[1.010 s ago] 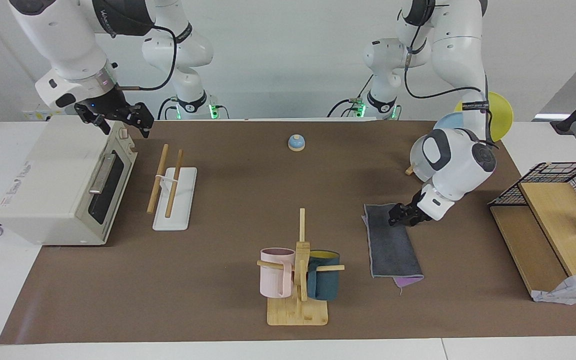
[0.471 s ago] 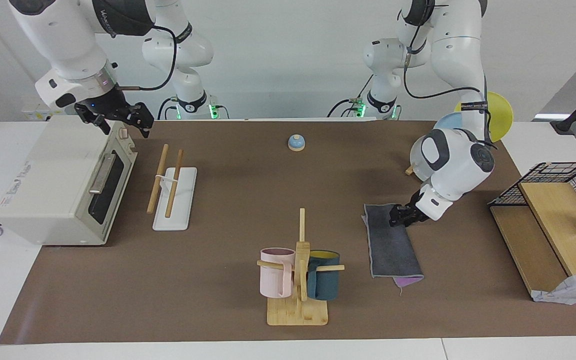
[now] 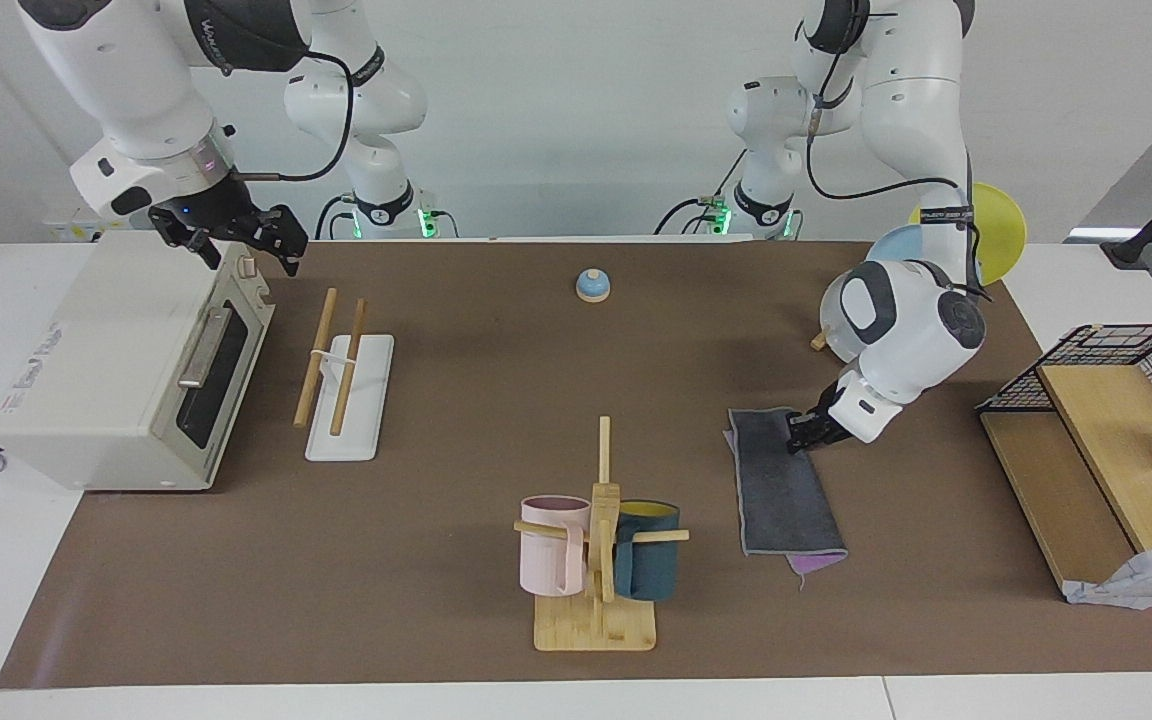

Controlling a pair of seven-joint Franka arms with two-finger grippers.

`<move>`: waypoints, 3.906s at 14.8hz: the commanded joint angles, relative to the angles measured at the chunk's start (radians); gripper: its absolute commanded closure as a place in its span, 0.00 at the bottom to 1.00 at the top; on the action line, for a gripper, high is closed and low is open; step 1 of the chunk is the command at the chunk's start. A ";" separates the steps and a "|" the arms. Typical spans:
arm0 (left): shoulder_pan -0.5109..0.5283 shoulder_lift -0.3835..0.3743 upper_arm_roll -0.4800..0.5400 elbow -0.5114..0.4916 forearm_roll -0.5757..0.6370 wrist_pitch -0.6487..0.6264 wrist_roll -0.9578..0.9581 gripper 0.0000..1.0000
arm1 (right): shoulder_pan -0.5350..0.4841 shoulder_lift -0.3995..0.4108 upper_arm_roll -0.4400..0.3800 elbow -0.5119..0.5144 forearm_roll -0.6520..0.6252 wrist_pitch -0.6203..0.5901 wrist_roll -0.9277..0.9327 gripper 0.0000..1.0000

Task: Fold towel and hang on rack
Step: 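Carry the towel toward the center while the right gripper approaches, then grasp the hanging towel with the right gripper from the left gripper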

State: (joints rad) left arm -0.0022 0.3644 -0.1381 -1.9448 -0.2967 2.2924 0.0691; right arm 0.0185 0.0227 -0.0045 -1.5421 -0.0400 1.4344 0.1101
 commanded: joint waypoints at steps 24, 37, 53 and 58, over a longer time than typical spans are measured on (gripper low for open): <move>-0.206 -0.261 -0.061 0.276 0.004 -0.311 -1.863 1.00 | -0.037 -0.090 0.003 -0.214 0.541 0.214 0.525 0.00; -0.220 -0.265 -0.251 0.317 0.007 -0.156 -2.603 1.00 | 0.224 -0.095 0.009 -0.395 0.902 0.606 1.212 0.00; -0.294 -0.282 -0.252 0.288 0.067 -0.096 -2.892 1.00 | 0.357 0.014 0.011 -0.380 0.974 0.879 1.208 0.00; -0.294 -0.282 -0.252 0.288 0.067 -0.097 -2.904 1.00 | 0.353 0.032 0.011 -0.345 0.980 0.911 1.177 0.56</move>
State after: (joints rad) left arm -0.2823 0.1018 -0.3971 -1.6336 -0.2571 2.1724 -2.7326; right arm 0.3768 0.0400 0.0051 -1.9123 0.9165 2.3366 1.3175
